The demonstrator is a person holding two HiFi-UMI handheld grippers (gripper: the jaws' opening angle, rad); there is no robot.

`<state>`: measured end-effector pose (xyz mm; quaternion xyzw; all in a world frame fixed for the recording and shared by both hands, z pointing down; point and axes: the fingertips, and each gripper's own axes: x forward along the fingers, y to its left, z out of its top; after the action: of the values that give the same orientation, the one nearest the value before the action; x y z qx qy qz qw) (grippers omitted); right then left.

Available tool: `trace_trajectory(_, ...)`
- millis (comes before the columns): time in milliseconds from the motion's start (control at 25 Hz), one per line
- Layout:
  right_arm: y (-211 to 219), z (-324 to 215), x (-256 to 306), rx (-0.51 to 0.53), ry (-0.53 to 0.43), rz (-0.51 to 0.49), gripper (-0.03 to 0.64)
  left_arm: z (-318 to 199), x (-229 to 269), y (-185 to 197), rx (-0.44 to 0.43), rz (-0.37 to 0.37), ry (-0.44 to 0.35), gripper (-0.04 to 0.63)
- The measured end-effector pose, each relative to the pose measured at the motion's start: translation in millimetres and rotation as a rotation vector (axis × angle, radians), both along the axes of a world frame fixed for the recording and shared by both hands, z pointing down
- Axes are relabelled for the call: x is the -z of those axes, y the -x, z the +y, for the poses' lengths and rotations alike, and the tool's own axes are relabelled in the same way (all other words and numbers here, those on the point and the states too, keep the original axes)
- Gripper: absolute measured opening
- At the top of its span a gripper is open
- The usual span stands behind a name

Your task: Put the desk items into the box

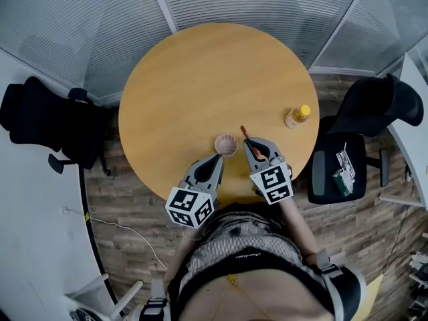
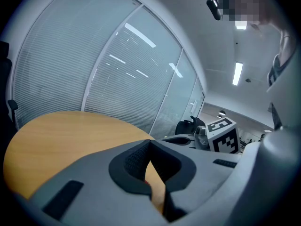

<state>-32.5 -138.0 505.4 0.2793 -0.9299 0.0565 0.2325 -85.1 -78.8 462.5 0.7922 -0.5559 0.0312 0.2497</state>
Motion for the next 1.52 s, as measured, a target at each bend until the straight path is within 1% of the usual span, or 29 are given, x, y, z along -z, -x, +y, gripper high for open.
trace_trajectory(240, -5.6, -2.5, -23.8, -0.027, 0.042, 0.04, 0.023, -0.9, -5.5, 3.6, -0.006, 0.002, 0.014, -0.002)
trace_trajectory(480, -10.1, -4.9, -47.5, -0.061, 0.117, 0.046, 0.023, -2.2, -10.8, 3.2, -0.031, 0.012, 0.029, -0.003)
trace_trajectory(760, -15.7, -10.3, -74.6, -0.072, 0.119, 0.142, 0.023, -7.5, -17.5, 7.7, -0.058, 0.013, 0.044, -0.003)
trace_trajectory(1160, -21.5, -16.0, -99.2, -0.12, 0.168, 0.172, 0.023, -12.8, -26.3, 15.5, -0.079, 0.019, 0.065, -0.003)
trace_trajectory(1520, -30.6, -17.8, -128.9, -0.142, 0.217, 0.225, 0.023, -12.8, -35.3, 16.7, -0.108, 0.018, 0.089, -0.003)
